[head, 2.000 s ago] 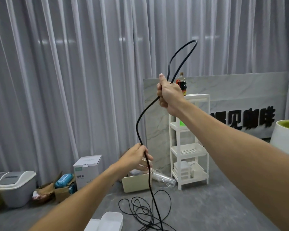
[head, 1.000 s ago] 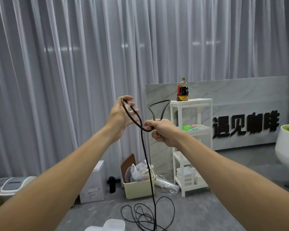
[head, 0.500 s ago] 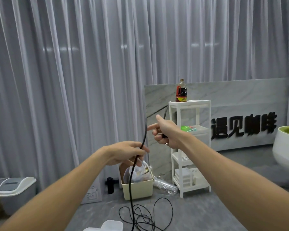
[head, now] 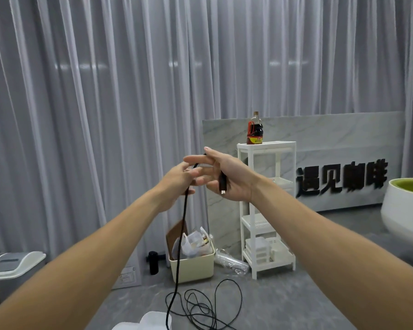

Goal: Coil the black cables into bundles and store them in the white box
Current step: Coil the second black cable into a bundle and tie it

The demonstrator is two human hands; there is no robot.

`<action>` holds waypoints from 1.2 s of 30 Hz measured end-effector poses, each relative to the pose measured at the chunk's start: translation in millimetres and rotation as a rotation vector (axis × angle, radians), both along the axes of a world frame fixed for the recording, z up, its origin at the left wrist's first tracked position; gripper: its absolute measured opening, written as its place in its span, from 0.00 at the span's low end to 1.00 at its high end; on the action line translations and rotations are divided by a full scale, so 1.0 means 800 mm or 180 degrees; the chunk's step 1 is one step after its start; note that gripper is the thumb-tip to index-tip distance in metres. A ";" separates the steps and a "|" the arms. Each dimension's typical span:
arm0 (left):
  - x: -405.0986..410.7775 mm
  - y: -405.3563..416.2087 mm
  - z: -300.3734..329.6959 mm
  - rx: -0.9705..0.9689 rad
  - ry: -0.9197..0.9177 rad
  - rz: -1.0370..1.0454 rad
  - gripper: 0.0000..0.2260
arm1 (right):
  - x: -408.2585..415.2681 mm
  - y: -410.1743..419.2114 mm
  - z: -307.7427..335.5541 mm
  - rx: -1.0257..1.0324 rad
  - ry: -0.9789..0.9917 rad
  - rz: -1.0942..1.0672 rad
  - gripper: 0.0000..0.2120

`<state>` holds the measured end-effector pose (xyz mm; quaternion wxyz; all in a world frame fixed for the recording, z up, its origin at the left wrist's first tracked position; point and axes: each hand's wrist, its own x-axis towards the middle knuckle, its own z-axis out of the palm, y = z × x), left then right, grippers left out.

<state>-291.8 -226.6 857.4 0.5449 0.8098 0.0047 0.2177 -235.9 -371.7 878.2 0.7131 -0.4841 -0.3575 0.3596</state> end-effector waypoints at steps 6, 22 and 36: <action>-0.012 -0.008 -0.014 0.0019 -0.0531 -0.0181 0.12 | -0.011 0.005 -0.007 0.0470 0.0297 0.0235 0.21; -0.013 -0.010 -0.211 -0.0410 0.0248 -0.0117 0.12 | -0.004 0.039 -0.172 0.1044 0.1192 -0.0285 0.13; -0.030 -0.003 -0.422 0.0057 0.1143 -0.0272 0.17 | 0.032 0.078 -0.398 0.0545 0.0952 -0.1490 0.18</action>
